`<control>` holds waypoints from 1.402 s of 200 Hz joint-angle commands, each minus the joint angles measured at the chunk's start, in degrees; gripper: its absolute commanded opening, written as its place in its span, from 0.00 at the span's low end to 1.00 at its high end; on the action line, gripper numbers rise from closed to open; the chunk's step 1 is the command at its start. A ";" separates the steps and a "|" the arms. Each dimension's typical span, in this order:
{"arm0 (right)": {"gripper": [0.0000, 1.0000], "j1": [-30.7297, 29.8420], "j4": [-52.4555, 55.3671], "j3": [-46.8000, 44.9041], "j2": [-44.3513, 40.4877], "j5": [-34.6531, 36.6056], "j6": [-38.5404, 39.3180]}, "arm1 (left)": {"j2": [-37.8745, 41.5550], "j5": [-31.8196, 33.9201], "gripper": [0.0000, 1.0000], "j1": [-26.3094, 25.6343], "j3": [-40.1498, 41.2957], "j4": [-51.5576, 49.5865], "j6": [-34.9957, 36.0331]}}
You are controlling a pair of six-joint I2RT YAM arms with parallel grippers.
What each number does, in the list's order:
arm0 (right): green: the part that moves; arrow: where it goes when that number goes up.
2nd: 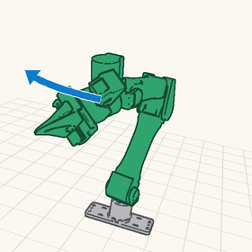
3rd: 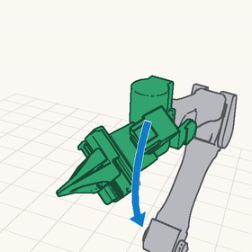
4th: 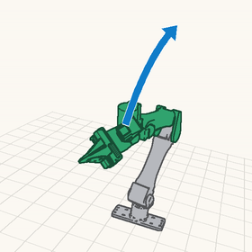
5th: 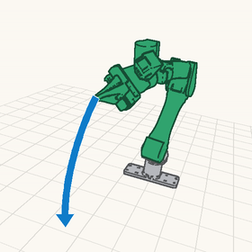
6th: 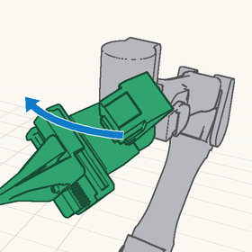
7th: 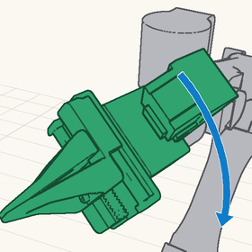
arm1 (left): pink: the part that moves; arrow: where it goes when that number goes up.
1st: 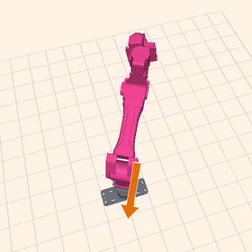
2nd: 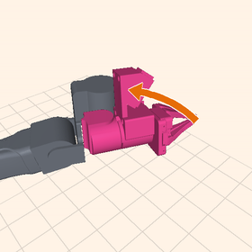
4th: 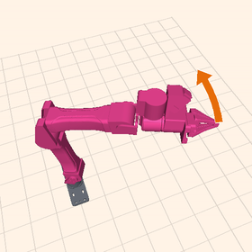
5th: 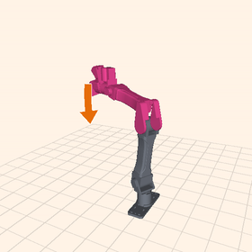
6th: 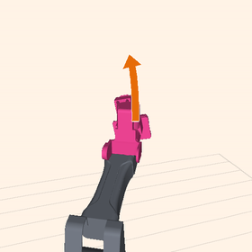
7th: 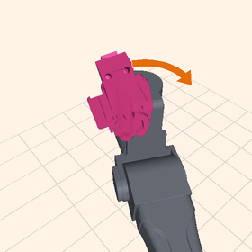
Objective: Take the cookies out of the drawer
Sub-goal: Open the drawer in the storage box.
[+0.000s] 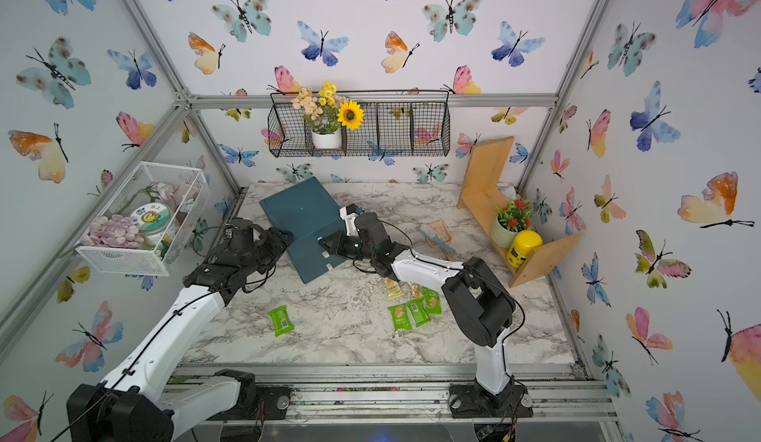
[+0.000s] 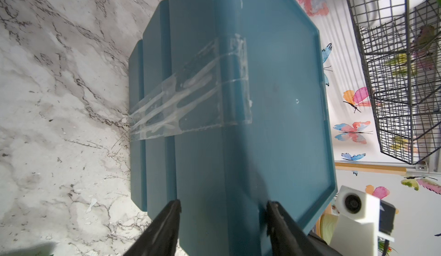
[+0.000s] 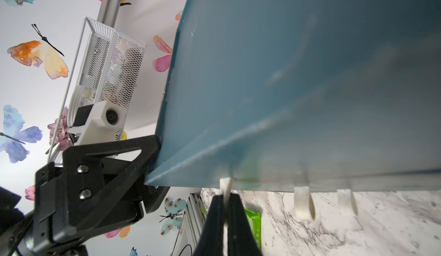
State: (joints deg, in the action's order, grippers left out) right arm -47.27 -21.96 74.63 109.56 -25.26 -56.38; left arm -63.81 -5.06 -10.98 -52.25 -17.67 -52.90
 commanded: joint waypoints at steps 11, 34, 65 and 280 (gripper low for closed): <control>0.02 -0.11 0.56 -3.86 -4.74 -0.85 0.79 | -0.87 -1.62 0.60 0.25 -0.13 -0.73 0.81; 0.02 -0.11 2.35 -7.31 -7.54 -1.79 1.57 | -0.96 -1.66 0.60 0.25 0.04 -0.62 0.70; 0.02 -0.11 5.59 -11.56 -11.62 -2.77 3.01 | -1.14 -1.81 0.59 0.26 0.06 -0.28 0.36; 0.02 -0.11 18.60 -20.32 -25.52 -4.89 7.40 | -1.23 -2.41 0.58 0.26 0.57 0.36 0.25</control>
State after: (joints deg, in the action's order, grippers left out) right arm -47.29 -5.39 55.00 85.80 -29.36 -50.26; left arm -64.66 -5.50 -10.98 -52.25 -16.12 -52.99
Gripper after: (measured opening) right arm 0.061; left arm 0.585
